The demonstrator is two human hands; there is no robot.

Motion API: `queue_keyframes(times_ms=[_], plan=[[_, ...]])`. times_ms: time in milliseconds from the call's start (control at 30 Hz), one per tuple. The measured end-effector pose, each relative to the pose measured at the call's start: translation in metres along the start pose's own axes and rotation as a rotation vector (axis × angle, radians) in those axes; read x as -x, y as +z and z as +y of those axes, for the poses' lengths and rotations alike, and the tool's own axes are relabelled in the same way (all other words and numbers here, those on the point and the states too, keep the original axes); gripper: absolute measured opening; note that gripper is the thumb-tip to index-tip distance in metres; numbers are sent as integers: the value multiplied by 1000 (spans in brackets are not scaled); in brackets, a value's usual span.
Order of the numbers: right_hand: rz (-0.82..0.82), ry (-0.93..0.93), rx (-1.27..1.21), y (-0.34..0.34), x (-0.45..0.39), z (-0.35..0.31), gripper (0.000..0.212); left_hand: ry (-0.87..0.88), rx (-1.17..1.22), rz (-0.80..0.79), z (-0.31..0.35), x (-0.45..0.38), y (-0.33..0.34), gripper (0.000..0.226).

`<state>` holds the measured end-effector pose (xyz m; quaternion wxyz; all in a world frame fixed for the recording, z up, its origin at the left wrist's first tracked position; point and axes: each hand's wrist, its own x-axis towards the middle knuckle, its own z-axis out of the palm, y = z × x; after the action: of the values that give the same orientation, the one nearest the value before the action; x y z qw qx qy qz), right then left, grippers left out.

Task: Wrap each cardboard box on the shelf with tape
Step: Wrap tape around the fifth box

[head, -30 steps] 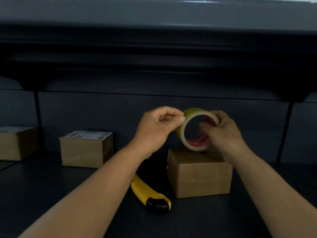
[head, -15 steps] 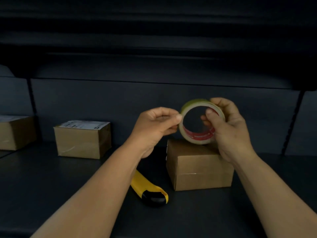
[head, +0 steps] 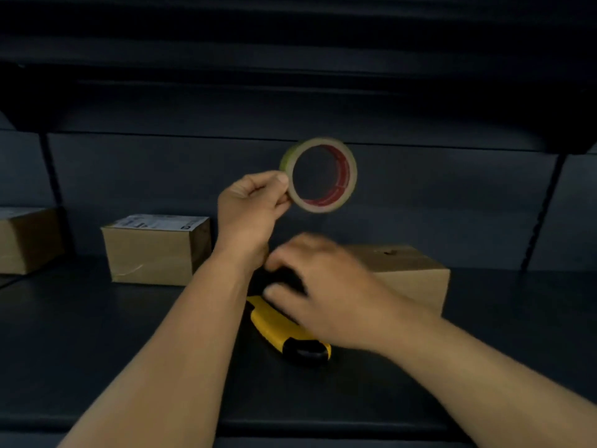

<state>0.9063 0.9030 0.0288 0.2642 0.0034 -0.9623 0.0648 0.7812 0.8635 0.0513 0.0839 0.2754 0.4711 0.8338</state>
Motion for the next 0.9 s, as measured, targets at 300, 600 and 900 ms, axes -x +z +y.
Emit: queue_keyframes(times_ms=[300,600,900], plan=[[-432,374,96,26,-5,-18,53,10,52,5,7,5,0,2],[22,569,-131,-96,30,1,31,79,131,-43,21,13,18,2],[-126,966,7,-95,84,108,36,54,-22,-152,1,43,61,3]])
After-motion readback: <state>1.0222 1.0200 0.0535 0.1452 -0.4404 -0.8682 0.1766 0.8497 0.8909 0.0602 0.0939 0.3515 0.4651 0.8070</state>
